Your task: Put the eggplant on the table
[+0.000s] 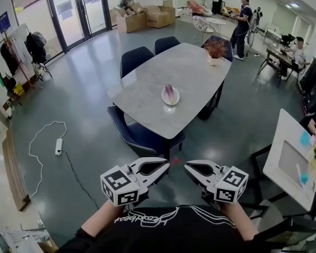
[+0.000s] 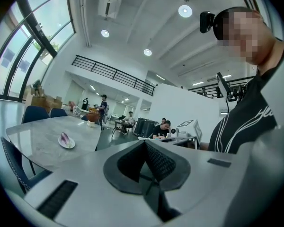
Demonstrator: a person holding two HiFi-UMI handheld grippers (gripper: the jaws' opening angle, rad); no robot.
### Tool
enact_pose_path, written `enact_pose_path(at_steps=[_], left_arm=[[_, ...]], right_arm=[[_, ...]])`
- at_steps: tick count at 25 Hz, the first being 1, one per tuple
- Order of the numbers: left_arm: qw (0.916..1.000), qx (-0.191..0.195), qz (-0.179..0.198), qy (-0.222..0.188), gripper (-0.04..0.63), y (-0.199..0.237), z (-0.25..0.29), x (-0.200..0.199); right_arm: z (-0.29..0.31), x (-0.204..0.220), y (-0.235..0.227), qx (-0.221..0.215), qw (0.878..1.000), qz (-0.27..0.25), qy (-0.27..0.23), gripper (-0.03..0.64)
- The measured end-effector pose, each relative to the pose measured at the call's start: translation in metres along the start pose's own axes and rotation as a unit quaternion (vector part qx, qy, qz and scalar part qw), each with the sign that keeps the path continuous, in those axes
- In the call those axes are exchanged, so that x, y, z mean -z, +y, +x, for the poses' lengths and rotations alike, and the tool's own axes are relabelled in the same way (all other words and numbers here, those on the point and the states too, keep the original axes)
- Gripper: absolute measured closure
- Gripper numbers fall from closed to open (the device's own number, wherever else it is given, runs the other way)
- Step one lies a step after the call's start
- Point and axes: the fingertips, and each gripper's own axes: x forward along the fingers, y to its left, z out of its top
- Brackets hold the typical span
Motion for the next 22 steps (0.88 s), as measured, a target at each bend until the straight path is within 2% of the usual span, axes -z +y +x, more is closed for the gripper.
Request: enact_pose_path(at_steps=[4,22], left_arm=[[1.0000,-0.005,0.003,0.006,0.588,-0.001,0.003,0.002],[0.9994,-0.004,-0.035,0.008,0.588,0.007,0.001,0.015]], right_arm=[[-0.004,0.003,-0.002,0.006,1.000,-0.001,0.005,0.611],[0.002,0.009,-0.002,0.009,1.000,0.013,0.000,0.611]])
